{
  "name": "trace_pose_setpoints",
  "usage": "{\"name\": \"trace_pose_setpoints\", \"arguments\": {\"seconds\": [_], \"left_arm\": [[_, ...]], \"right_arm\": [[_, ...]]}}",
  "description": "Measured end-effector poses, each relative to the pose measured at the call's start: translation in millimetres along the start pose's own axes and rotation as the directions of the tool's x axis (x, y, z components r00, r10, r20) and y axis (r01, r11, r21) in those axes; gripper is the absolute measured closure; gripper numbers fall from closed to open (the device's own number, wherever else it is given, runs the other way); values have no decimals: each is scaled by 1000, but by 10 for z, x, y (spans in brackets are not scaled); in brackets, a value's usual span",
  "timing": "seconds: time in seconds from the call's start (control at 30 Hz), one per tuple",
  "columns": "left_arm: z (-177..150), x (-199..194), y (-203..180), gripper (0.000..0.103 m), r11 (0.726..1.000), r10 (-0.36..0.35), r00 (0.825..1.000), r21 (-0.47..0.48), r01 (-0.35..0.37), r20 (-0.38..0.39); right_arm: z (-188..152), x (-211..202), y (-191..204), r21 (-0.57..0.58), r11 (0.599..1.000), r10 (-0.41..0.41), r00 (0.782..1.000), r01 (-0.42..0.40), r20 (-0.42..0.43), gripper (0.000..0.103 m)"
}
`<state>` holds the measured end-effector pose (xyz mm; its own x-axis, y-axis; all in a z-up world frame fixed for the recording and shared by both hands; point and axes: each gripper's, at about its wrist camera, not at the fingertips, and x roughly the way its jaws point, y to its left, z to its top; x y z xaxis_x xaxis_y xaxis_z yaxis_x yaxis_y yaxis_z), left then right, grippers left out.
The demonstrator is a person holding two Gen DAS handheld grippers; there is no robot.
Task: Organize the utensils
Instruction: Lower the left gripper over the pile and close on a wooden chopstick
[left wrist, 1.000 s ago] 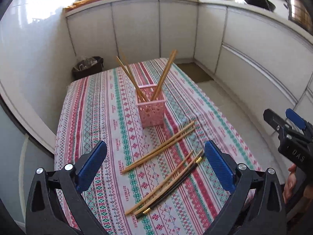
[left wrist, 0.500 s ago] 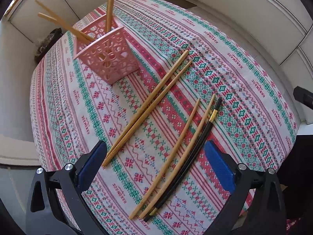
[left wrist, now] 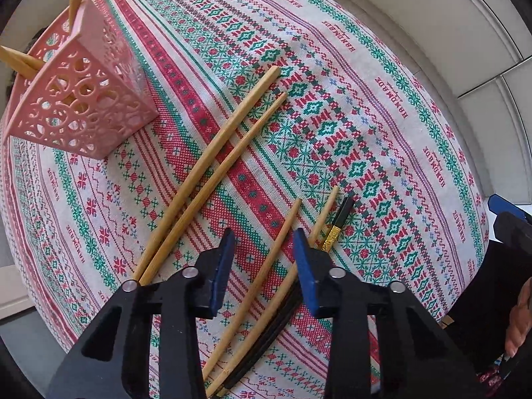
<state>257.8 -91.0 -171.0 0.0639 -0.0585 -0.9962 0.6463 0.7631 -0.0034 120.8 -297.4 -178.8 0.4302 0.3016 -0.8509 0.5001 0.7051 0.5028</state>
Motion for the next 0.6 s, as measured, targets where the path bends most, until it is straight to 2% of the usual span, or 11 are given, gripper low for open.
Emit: {"name": "trace_pose_setpoints", "arguments": {"seconds": [0.07, 0.13, 0.2, 0.3, 0.47, 0.57, 0.6], "left_arm": [[24, 30, -7, 75, 1000, 3, 1000, 9, -3, -4], [37, 39, 15, 82, 1000, 3, 1000, 27, -3, -5], [34, 36, -13, 93, 999, 10, 1000, 44, -9, -12], [-4, 21, -82, 94, 999, 29, 999, 45, -30, 22], [-292, -78, 123, 96, 997, 0, 991, -79, 11, 137], [-575, -338, 344, 97, 981, -59, 968, -167, 102, 246], [-662, -420, 399, 97, 976, -65, 959, -185, 119, 275]], "right_arm": [[3, 7, 6, 4, 1000, 6, 1000, -6, -2, 7], [3, 13, 7, 8, 1000, 16, 1000, -16, -4, 7], [-4, 23, 12, 16, 1000, 27, 1000, -27, -11, 7], [-8, 56, 34, 34, 998, 56, 998, -55, -22, 7], [3, 153, 263, 9, 993, 117, 992, -117, -40, 7], [47, 254, 525, -16, 985, 172, 983, -174, -65, 10], [57, 290, 620, -29, 983, 179, 982, -182, -67, 14]]}}
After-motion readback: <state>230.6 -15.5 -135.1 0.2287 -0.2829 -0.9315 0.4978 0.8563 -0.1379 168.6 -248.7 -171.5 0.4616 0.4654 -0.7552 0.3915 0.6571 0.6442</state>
